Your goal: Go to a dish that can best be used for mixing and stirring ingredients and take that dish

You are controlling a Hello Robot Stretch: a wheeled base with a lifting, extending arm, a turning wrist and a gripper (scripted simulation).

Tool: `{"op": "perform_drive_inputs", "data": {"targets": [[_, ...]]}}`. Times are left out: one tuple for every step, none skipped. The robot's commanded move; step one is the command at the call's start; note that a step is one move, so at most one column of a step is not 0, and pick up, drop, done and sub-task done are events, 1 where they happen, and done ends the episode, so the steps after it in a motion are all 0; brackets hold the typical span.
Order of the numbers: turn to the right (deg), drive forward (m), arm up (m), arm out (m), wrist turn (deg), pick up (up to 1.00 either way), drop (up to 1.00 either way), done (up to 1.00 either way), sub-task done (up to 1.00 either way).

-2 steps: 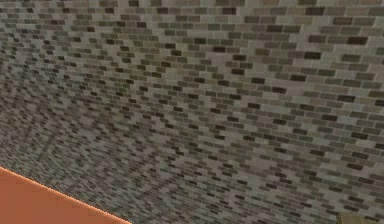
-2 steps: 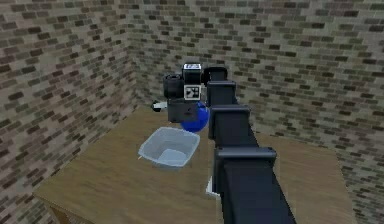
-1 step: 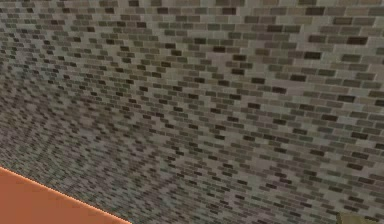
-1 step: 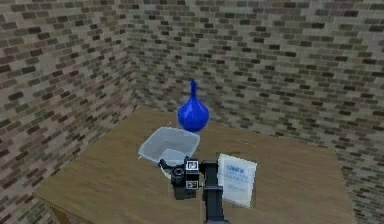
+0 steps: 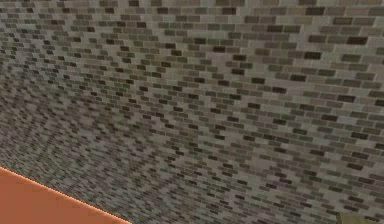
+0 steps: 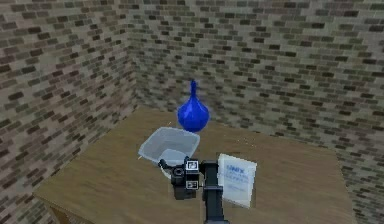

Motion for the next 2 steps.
{"op": "perform_drive_inputs", "data": {"targets": [[0.0,0.00,0.10,0.00,0.0,0.00,0.00,0.00,0.00],[0.0,0.00,0.00,0.00,0.0,0.00,0.00,1.00,0.00]]}}
